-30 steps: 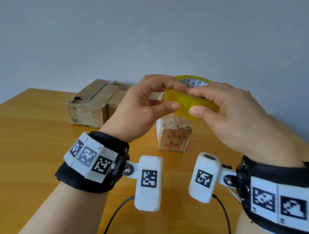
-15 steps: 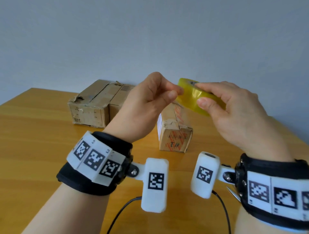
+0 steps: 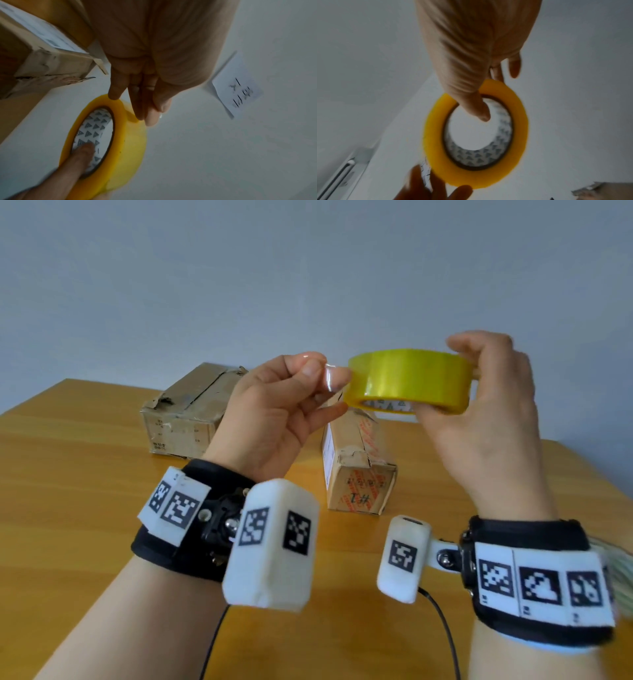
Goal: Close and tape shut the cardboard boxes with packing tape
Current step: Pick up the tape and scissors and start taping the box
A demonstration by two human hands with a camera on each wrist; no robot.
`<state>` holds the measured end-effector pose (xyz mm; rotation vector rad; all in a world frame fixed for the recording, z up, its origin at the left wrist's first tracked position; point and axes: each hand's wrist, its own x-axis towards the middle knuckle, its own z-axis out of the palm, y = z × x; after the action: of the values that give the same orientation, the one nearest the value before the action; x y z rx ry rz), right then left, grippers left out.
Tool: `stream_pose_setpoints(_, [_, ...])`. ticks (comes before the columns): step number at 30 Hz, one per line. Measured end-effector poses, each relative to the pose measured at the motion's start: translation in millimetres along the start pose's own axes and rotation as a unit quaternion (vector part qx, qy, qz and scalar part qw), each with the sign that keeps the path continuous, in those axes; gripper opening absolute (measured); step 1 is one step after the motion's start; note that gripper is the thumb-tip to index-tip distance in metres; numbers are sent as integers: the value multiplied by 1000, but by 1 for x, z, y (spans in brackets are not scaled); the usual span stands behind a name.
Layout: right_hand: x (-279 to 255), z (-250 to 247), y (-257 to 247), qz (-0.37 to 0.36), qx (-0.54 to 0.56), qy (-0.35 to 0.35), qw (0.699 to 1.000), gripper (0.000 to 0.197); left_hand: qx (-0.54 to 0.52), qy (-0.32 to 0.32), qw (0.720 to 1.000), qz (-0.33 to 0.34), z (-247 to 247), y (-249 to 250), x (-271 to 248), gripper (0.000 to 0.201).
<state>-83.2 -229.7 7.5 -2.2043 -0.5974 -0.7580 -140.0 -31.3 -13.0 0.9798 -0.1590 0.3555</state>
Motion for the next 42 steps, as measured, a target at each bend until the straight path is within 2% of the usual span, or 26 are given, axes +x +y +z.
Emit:
stream_pose_setpoints(2, [3,5,8,96,132,-8,987,48,-38,0,999,-11,-3,-5,3,9])
stream_pose_setpoints(4, [5,11,15,191,293,-40,936,35,-39,-3,999,-34,-3,-11,4,7])
stream_pose_setpoints(5, [6,15,19,220,337,-49,914,30,-25,3,999,-48,-4,-14,4,7])
stream_pose_setpoints(7, [6,22,28,243,351,-41,903,27,16,44,997,-68,-9,-20,6,5])
stream_pose_setpoints(11, [6,28,37,259,353,55,897,19,91,120,983,-107,-13,-29,4,22])
stream_pose_setpoints(13, [6,28,35,280,381,57,879,18,118,132,977,-121,-10,-29,2,19])
stream_pose_setpoints(15, [6,28,32,286,411,35,865,30,155,155,968,-119,-8,-27,2,11])
stream_pose_setpoints(17, [5,29,29,278,413,20,867,37,198,182,957,-110,-10,-24,1,5])
stream_pose_setpoints(20, [4,34,28,264,391,34,881,36,226,202,946,-111,-12,-23,1,2])
stream_pose_setpoints(22, [6,35,33,263,379,61,885,35,246,202,941,-117,-12,-26,0,9])
stream_pose_setpoints(24, [8,36,38,262,372,77,887,26,278,193,932,-133,-11,-31,-1,18])
stream_pose_setpoints(26, [7,38,41,259,369,80,889,15,292,190,925,-150,-10,-34,0,18])
stream_pose_setpoints(30, [5,38,49,249,352,112,895,19,278,221,925,-135,-16,-33,3,17])
stream_pose_setpoints(34, [5,38,60,246,341,133,897,20,289,203,925,-136,-15,-40,2,20])
stream_pose_setpoints(42, [5,46,69,244,320,133,906,23,283,206,922,-162,-17,-49,1,25])
